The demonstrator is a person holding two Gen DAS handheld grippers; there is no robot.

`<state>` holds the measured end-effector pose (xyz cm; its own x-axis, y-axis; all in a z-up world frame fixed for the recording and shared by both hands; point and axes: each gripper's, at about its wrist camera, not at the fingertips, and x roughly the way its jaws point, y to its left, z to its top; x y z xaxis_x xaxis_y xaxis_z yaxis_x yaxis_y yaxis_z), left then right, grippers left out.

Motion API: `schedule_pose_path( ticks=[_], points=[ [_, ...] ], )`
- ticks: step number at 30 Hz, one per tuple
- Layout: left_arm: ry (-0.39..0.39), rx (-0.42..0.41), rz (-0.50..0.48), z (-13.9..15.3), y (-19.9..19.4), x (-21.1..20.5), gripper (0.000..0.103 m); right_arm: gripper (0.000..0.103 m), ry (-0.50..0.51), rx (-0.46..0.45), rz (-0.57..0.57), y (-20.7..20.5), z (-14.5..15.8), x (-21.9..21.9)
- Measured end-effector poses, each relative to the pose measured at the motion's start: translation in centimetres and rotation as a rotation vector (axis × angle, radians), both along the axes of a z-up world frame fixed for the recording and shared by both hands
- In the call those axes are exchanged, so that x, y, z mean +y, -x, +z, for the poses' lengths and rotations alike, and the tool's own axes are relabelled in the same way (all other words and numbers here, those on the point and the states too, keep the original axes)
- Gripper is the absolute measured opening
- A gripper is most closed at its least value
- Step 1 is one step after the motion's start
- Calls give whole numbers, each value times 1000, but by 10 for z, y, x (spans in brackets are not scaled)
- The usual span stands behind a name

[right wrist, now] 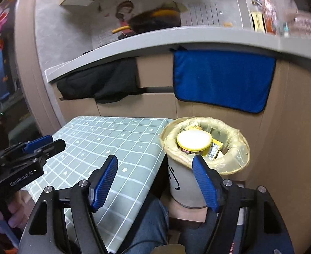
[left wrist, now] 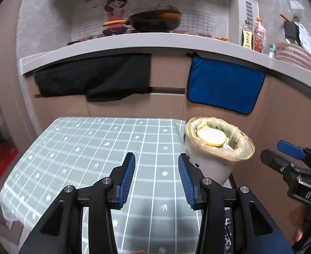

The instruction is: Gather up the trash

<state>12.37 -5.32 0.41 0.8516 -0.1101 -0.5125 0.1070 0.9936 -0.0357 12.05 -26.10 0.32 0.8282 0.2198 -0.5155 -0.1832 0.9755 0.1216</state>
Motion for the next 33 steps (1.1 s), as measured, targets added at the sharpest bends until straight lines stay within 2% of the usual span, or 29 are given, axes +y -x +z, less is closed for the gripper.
schedule_pose_path(
  ticks=[6,13,23,33],
  points=[
    [-2,-33,12,-1,41,20,44,70,50,-49,-27,46,2,29],
    [15,-95,38,7,73,40,44,70,83,-85,-49,79,-1,48],
    [21,-143,49,13,101,47,44,70,83,-108,-43,97,6,52],
    [18,-153,27,14,109,45,44,70,85,-112,-41,101,5,51]
  ],
)
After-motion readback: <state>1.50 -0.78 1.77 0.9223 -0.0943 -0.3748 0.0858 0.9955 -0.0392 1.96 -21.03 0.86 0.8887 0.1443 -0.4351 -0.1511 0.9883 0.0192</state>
